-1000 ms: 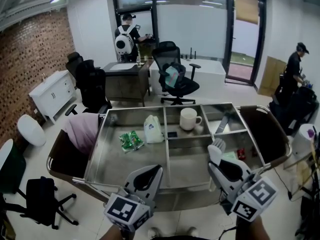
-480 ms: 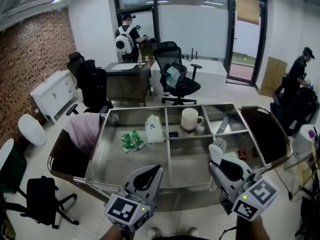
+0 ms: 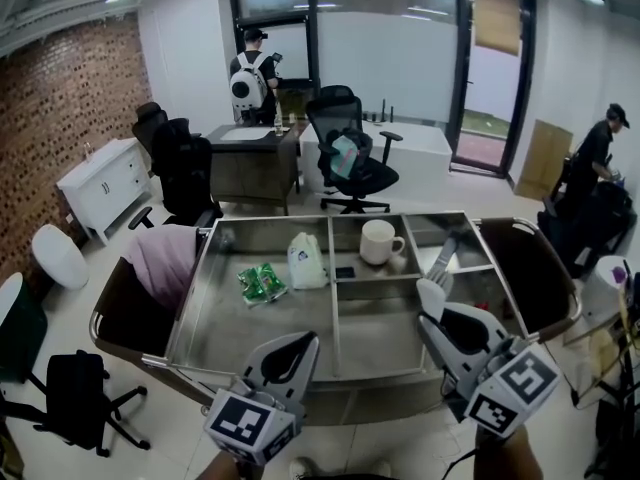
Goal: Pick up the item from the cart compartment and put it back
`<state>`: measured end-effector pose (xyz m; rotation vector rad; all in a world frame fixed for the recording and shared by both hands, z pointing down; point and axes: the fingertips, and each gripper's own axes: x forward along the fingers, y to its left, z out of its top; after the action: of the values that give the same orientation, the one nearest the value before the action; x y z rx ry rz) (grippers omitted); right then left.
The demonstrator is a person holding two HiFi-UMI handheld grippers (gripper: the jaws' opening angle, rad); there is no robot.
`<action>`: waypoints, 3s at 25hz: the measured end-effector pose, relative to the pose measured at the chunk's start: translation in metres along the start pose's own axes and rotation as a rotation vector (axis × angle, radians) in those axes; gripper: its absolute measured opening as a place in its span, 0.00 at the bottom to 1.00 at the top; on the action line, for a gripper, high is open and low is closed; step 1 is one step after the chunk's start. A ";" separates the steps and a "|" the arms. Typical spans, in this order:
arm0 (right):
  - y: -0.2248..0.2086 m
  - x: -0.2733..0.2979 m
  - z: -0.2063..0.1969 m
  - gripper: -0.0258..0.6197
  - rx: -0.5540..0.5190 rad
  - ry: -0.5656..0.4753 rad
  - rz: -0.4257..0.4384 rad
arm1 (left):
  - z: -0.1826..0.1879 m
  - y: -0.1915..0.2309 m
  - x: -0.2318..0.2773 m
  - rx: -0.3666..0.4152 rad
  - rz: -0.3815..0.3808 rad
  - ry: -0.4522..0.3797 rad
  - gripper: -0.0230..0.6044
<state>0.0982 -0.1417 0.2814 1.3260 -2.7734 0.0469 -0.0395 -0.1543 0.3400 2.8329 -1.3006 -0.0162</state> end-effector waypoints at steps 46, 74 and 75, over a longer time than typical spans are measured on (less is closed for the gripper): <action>-0.041 0.132 -0.175 0.17 -0.121 0.687 0.084 | -0.012 0.038 0.007 -0.033 0.045 0.006 0.04; -0.051 0.122 -0.134 0.31 0.048 0.418 0.010 | -0.019 0.034 0.021 -0.034 0.038 0.043 0.04; -0.050 0.118 -0.126 0.31 0.056 0.388 0.006 | -0.019 0.034 0.021 -0.034 0.038 0.042 0.04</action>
<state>0.0696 -0.2578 0.4161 1.1720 -2.4635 0.3457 -0.0511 -0.1917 0.3595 2.7642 -1.3323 0.0222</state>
